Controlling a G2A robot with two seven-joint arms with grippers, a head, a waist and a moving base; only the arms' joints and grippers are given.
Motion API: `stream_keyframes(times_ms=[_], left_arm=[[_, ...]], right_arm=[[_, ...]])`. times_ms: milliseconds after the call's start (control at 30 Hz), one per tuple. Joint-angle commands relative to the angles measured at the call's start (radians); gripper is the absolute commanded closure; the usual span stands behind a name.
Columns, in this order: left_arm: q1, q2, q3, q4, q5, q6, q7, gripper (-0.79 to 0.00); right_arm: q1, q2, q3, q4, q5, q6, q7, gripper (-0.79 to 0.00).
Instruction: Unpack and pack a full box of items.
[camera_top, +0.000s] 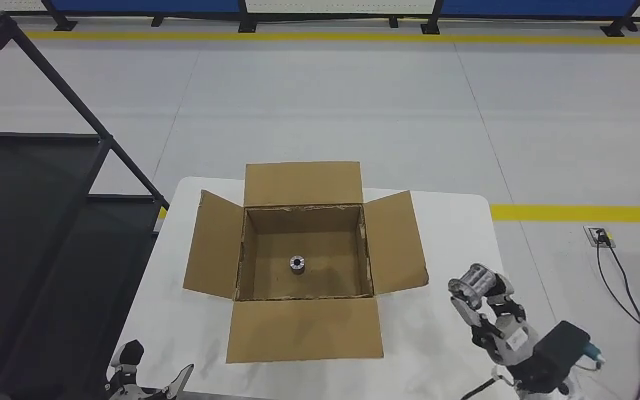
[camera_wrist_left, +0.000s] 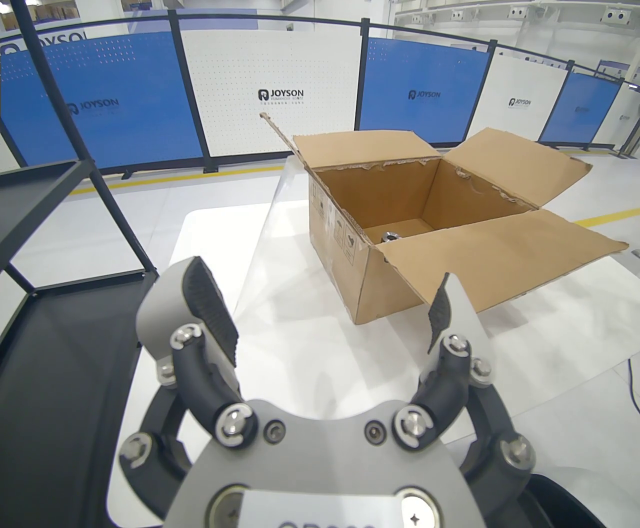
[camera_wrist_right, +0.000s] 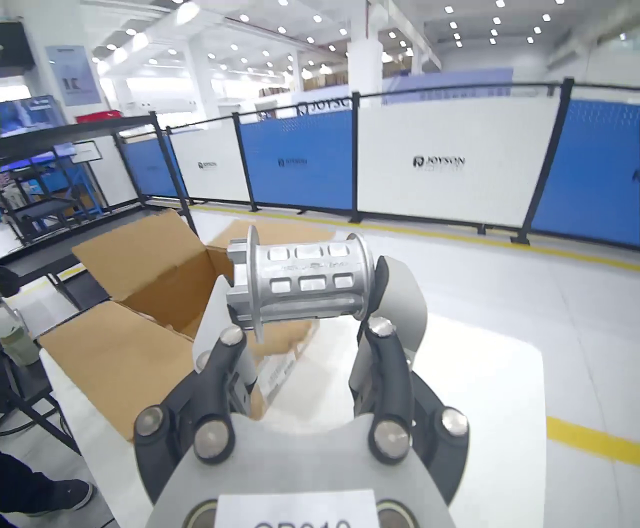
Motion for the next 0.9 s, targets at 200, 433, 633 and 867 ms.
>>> stream_keyframes(times_ms=[200, 433, 633, 867], left_arm=[[0.0, 0.0, 0.0, 0.0, 0.0, 0.0, 0.0, -0.785], [0.0, 0.0, 0.0, 0.0, 0.0, 0.0, 0.0, -0.785], [0.0, 0.0, 0.0, 0.0, 0.0, 0.0, 0.0, -0.785], [0.0, 0.0, 0.0, 0.0, 0.0, 0.0, 0.0, -0.785]], right_arm=[[0.27, -0.012, -0.319, -0.194, -0.195, 0.015, 0.555, 0.0], [0.825, -0.108, -0.743, 0.03, -0.144, 0.196, 1.106, 0.0], [1.251, -0.25, -0.991, 0.375, -0.007, 0.433, 1.411, 0.0], [1.531, -0.402, -1.18, 0.742, 0.036, 0.561, 1.72, 0.0]])
